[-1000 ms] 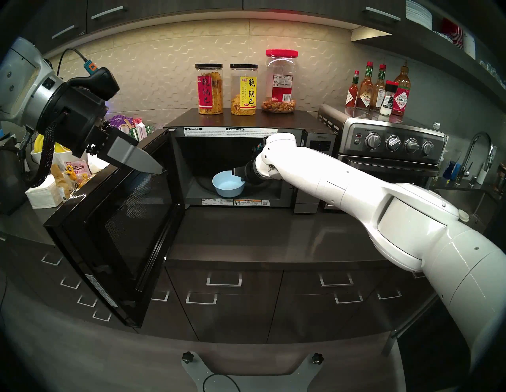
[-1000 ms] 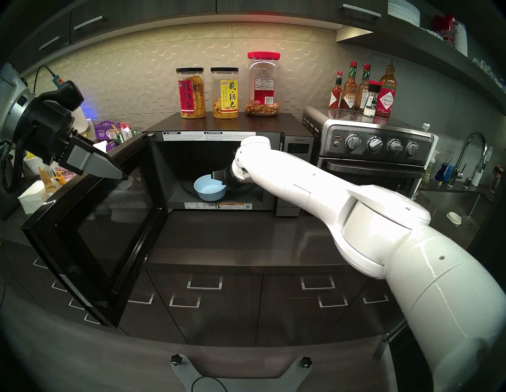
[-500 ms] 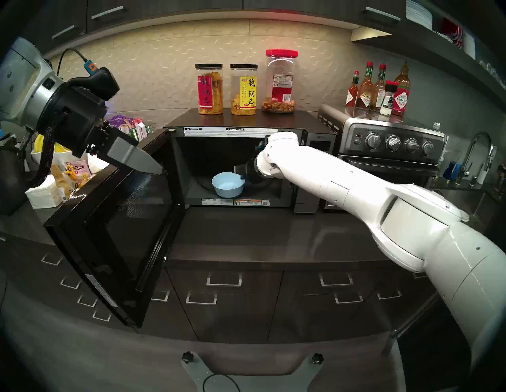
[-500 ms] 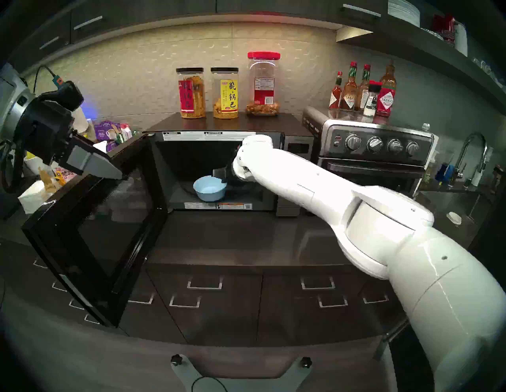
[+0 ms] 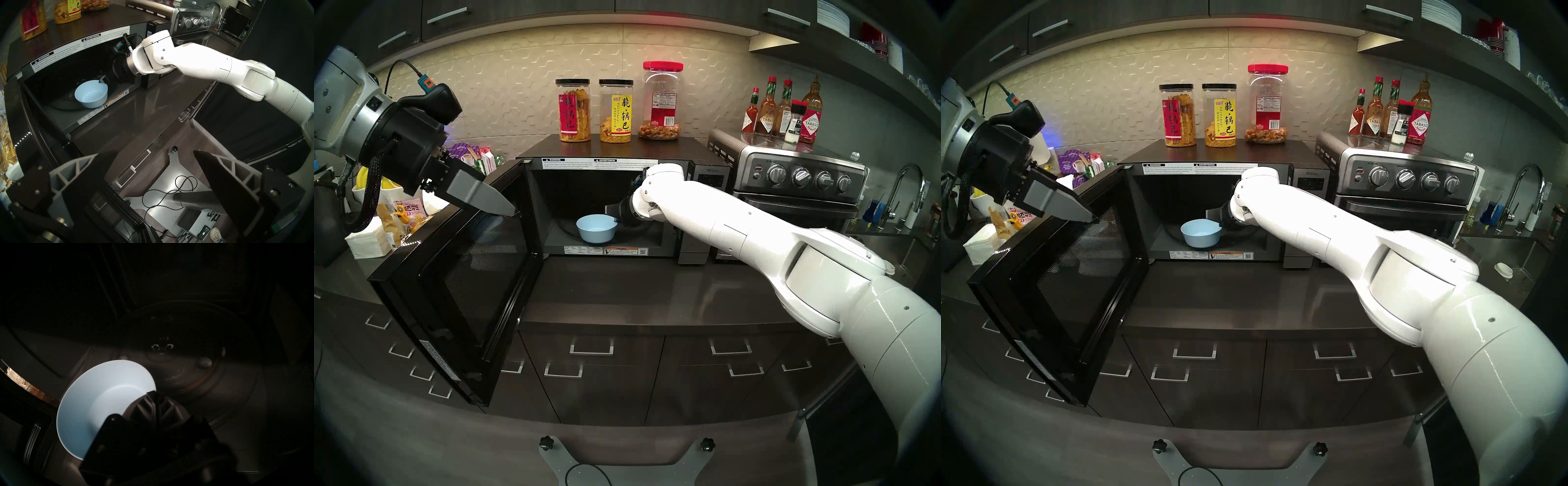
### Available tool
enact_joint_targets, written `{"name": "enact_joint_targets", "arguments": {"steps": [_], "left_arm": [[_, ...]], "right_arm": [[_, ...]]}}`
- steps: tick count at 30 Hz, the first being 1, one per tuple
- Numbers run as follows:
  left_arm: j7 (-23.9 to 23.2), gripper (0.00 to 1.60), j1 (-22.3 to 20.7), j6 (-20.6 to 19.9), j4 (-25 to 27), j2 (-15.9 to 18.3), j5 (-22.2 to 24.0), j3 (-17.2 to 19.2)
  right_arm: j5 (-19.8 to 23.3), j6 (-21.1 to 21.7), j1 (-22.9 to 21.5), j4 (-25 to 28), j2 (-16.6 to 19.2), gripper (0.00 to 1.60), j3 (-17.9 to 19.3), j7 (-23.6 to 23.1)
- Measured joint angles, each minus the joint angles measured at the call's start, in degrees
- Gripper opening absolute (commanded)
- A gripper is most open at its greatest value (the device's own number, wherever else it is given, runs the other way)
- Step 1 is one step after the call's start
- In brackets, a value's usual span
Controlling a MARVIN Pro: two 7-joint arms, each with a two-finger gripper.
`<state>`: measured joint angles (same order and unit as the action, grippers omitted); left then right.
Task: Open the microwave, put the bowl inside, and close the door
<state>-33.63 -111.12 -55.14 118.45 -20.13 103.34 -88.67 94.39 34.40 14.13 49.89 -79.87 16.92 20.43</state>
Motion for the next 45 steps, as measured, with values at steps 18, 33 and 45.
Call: {"name": "enact_joint_targets", "arguments": {"steps": [18, 33, 45], "left_arm": [[0.0, 1.60, 0.0, 0.0, 0.0, 0.0, 0.0, 0.0], [0.0, 1.60, 0.0, 0.0, 0.0, -0.1, 0.0, 0.0], [0.0, 1.60, 0.0, 0.0, 0.0, -0.1, 0.0, 0.0]], "right_arm": [[-0.6, -1.7, 0.1, -1.8, -1.2, 0.00, 0.4, 3.3], [-0.8, -5.0, 0.5, -4.6, -2.8, 0.00, 1.9, 6.2], [-1.2, -5.8, 0.9, -4.2, -3.0, 0.70, 2.2, 5.9]]}}
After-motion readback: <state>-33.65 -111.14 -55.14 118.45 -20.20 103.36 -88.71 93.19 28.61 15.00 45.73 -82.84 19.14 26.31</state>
